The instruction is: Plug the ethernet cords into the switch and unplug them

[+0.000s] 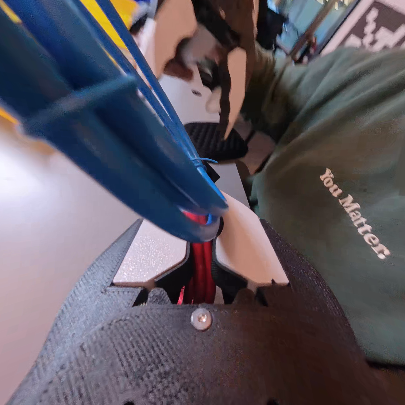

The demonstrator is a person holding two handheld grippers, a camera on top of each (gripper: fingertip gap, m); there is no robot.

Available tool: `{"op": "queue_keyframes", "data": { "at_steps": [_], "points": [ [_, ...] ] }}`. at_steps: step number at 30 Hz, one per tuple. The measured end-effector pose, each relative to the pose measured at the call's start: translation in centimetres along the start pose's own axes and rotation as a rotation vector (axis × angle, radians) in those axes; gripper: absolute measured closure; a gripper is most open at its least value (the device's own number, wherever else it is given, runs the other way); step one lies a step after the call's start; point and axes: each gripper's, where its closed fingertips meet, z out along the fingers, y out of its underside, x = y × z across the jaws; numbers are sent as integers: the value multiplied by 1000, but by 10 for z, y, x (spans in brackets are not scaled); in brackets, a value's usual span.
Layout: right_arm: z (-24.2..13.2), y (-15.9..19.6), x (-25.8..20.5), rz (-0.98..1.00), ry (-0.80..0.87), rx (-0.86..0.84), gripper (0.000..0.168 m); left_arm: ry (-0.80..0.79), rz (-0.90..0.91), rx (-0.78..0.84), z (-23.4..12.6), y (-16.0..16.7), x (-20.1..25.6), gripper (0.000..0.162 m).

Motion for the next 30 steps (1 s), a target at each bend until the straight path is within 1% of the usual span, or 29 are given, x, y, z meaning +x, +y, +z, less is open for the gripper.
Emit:
{"op": "queue_keyframes", "data": {
  "at_steps": [1,3,5,6,7,8,9,11,12,13,14,16,18,19,21,24,26,28,30],
  "points": [
    [-1,1,0,37,-53,-23,75,39,12,-73,4,3,5,148],
    [6,3,-11,129,-200,-36,76,100,64,-193,15,5,15,146],
    [16,8,-36,221,-404,-38,102,136,105,-248,24,1,22,146],
    [20,11,-47,263,-476,-26,116,152,119,-253,26,-3,25,146],
    [22,8,-53,311,-517,34,129,165,131,-268,27,-4,27,147],
    [21,4,-56,359,-536,112,138,146,146,-276,27,-3,24,146],
    [21,3,-51,399,-490,187,138,110,148,-248,27,-6,19,145],
    [13,5,-41,462,-406,312,139,50,127,-150,21,-15,10,137],
    [6,9,-37,504,-374,363,140,2,112,-63,14,-26,3,128],
    [-4,13,-31,547,-335,412,140,-69,97,39,1,-39,-7,125],
    [-15,17,-22,586,-279,463,140,-174,80,159,-16,-55,-22,120],
    [-43,27,6,680,-148,555,140,-331,81,405,-59,-81,-40,120],
    [-73,41,41,794,-9,634,140,-372,53,557,-87,-90,-45,129],
    [-88,49,57,829,47,665,140,-365,29,590,-92,-89,-46,131],
    [-112,66,86,879,152,692,140,-335,-19,592,-88,-79,-48,132],
    [-141,80,122,903,262,742,141,-318,-73,517,-64,-53,-55,132],
    [-151,78,135,916,266,807,141,-304,-120,482,-45,-38,-62,131],
    [-153,65,138,911,234,924,141,-265,-178,477,-25,-29,-68,123],
    [-148,45,133,887,163,1085,141,-240,-226,520,-9,-32,-77,102]
  ]
}}
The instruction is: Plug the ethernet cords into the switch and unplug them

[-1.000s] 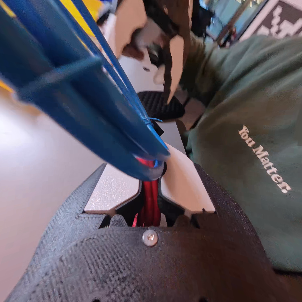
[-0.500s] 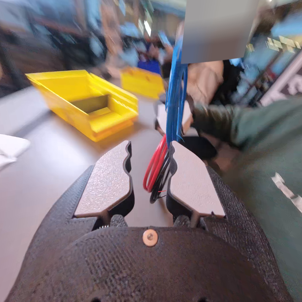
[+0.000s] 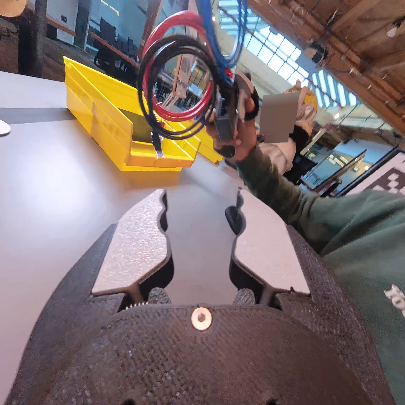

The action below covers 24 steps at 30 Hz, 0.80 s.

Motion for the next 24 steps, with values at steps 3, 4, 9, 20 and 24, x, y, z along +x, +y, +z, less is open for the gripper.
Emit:
{"op": "queue_keyframes", "data": {
  "at_steps": [3,4,9,20,24],
  "points": [
    [22,17,-34,50,-223,188,141,35,-39,164,26,-24,-8,69],
    [29,26,-42,66,-277,228,141,67,-51,227,31,-38,-6,62],
    [52,86,-44,124,-297,13,140,81,260,228,29,-76,22,149],
    [50,29,-74,-1153,230,-848,97,-60,410,-217,18,-57,15,154],
    [44,85,-54,-1033,75,-1465,96,-49,508,-310,43,-40,23,154]
  ]
}}
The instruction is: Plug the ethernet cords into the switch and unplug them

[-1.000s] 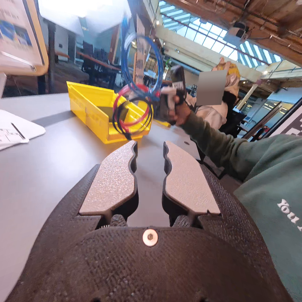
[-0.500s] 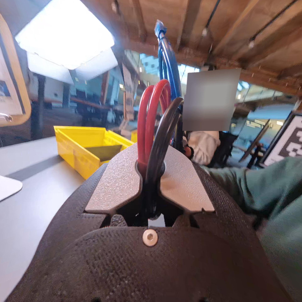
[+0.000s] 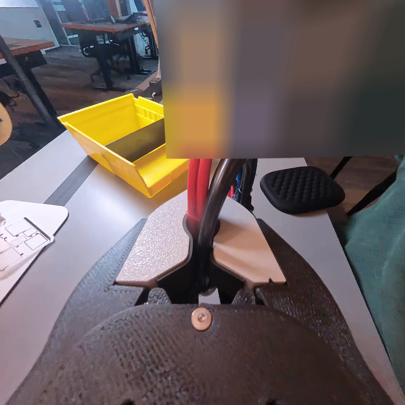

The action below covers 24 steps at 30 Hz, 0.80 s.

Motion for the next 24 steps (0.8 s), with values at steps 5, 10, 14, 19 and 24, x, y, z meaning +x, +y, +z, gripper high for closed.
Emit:
{"op": "queue_keyframes", "data": {
  "at_steps": [5,10,14,19,24],
  "points": [
    [29,6,-23,89,-352,-45,147,-16,72,-24,13,-3,9,153],
    [8,18,-6,202,-434,77,150,-60,-23,69,-6,-13,0,118],
    [-20,63,47,362,-346,117,150,-162,-33,141,-39,-9,-12,117],
    [-52,169,150,556,-18,-12,151,-127,-174,84,-46,42,-2,118],
    [-39,262,204,733,88,-103,154,-97,-272,60,-43,75,11,119]
  ]
}}
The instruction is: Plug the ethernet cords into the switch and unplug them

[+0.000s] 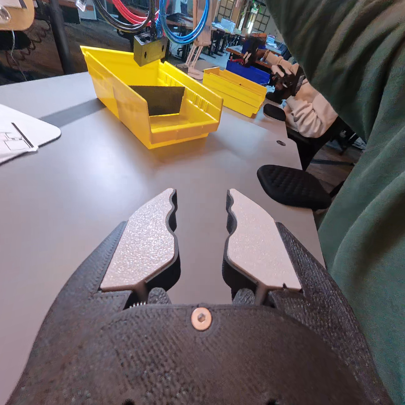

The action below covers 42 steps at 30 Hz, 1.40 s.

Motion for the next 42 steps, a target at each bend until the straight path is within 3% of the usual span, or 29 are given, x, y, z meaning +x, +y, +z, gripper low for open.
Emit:
{"op": "queue_keyframes", "data": {
  "at_steps": [5,11,16,19,24,28,33,38,42],
  "points": [
    [44,13,13,146,-200,9,155,-23,-41,1,-3,11,-8,122],
    [86,29,41,259,-264,-39,155,-32,-118,-6,0,19,-24,124],
    [116,50,81,227,-77,-148,149,-47,-135,-40,6,31,-31,125],
    [128,51,101,154,81,-123,133,-47,-142,-52,7,35,-32,126],
    [103,35,110,77,289,29,109,-44,-132,-60,8,37,-30,126],
    [56,18,71,20,386,223,99,-50,-111,-46,6,35,-29,126],
    [13,28,-47,-13,332,431,97,-65,-77,-18,0,30,-27,126],
    [24,89,-132,179,367,500,90,-156,51,1,-9,17,-24,126],
    [47,134,-161,324,505,540,93,-198,122,30,-21,2,-17,131]
  ]
}}
